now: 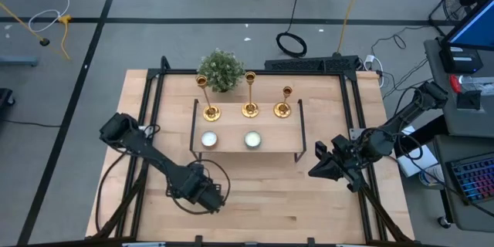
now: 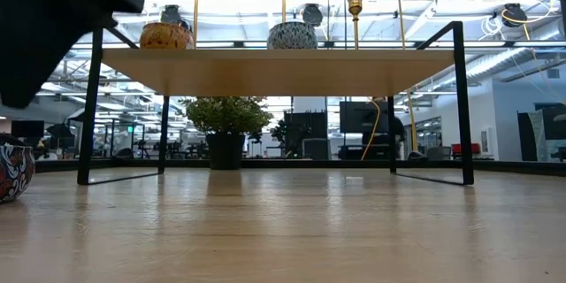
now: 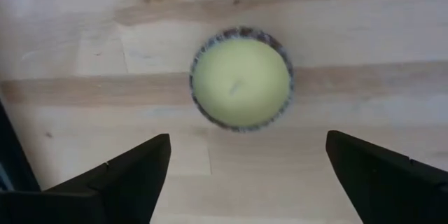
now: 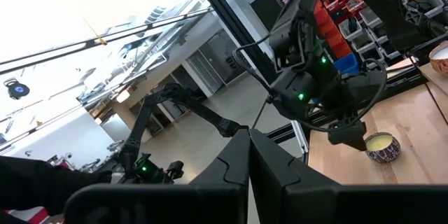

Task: Stock candles and holders on shelf
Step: Align the red scented candle with the other scented candles on the shelf

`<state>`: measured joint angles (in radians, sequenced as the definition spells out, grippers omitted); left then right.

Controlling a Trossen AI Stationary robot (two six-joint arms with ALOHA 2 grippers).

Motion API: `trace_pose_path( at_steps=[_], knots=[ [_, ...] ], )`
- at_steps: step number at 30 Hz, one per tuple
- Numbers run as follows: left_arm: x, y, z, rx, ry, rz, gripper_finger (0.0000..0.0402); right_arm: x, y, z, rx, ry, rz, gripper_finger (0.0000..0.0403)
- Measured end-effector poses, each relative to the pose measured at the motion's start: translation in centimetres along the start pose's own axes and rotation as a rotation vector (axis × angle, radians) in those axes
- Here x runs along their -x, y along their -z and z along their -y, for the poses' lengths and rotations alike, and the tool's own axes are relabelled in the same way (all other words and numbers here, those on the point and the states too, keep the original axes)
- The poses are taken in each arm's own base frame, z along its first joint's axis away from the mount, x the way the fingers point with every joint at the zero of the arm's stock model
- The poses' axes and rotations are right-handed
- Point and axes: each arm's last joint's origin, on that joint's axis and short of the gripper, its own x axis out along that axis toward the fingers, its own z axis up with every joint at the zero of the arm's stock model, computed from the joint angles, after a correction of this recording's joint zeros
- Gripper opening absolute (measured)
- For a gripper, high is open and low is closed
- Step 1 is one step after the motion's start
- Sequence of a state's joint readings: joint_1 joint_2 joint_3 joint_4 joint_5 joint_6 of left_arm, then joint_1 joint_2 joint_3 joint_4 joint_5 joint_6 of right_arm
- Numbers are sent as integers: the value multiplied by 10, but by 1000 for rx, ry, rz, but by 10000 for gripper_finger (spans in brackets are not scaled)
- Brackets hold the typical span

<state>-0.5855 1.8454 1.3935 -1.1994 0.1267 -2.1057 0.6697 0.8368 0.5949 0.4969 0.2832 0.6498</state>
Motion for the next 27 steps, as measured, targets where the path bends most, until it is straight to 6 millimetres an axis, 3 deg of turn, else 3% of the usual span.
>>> trace_pose_path(
  at_steps=[10,27],
  knots=[
    [-21,-8,5,39,69,24,396,0,0,0,0,0,0,0],
    [-26,-14,0,49,6,48,395,0,0,0,-1,0,0,0]
  ],
)
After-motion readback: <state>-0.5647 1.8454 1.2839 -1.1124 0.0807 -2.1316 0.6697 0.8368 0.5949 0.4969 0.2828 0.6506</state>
